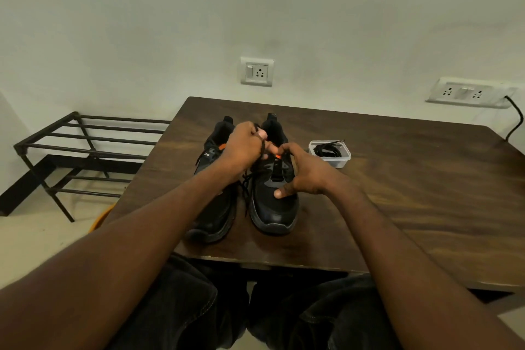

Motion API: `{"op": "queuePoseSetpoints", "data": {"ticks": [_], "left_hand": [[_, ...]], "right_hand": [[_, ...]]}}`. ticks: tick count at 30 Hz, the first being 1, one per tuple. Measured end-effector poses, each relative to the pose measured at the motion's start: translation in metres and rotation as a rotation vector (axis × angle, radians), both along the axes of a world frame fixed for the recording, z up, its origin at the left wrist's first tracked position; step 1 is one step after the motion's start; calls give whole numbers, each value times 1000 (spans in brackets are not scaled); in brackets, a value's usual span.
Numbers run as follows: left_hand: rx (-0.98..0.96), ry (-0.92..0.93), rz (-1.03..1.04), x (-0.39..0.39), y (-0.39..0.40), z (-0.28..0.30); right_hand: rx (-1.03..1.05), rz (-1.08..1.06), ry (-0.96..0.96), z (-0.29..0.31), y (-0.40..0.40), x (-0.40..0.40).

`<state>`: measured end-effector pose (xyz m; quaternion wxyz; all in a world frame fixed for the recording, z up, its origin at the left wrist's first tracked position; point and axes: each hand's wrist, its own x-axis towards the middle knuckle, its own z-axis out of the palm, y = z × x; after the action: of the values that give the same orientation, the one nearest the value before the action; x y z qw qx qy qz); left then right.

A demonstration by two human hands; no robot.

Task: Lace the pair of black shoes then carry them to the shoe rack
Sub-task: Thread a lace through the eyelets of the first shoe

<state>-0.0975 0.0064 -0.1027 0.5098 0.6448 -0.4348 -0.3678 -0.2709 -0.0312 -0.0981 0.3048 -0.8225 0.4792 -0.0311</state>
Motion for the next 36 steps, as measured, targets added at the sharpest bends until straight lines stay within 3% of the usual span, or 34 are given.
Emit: {"op": "queuePoseSetpoints", "data": {"ticks": [2, 3, 7, 13, 14, 19, 22, 25, 29, 36], "left_hand": [[23, 155, 19, 5, 2, 8], [58, 84, -13, 9, 5, 12], [218, -660, -175, 19, 20, 28], [610, -1244, -415, 16, 33, 42], [598, -1259, -404, 16, 32, 40], [132, -1130, -465, 8, 17, 27], [154, -1135, -509, 6, 8, 11], [204, -938, -486, 13, 6, 6], [187, -859, -457, 19, 7, 6], [189, -850, -441, 18, 5, 4]], "right_hand": [[9, -10, 1, 0, 0, 1], [16, -5, -3, 0, 0, 1], [6, 75, -28, -3, -2, 2], [-316, 12, 74, -10, -4, 22], [-359, 6, 105, -12, -1, 27], [-442, -34, 82, -16, 1, 38], [-480, -93, 65, -14, 4, 37], [-504, -189, -29, -9, 4, 30], [-393, -397, -111, -5, -8, 2], [-571, -219, -154, 1, 0, -3]]}}
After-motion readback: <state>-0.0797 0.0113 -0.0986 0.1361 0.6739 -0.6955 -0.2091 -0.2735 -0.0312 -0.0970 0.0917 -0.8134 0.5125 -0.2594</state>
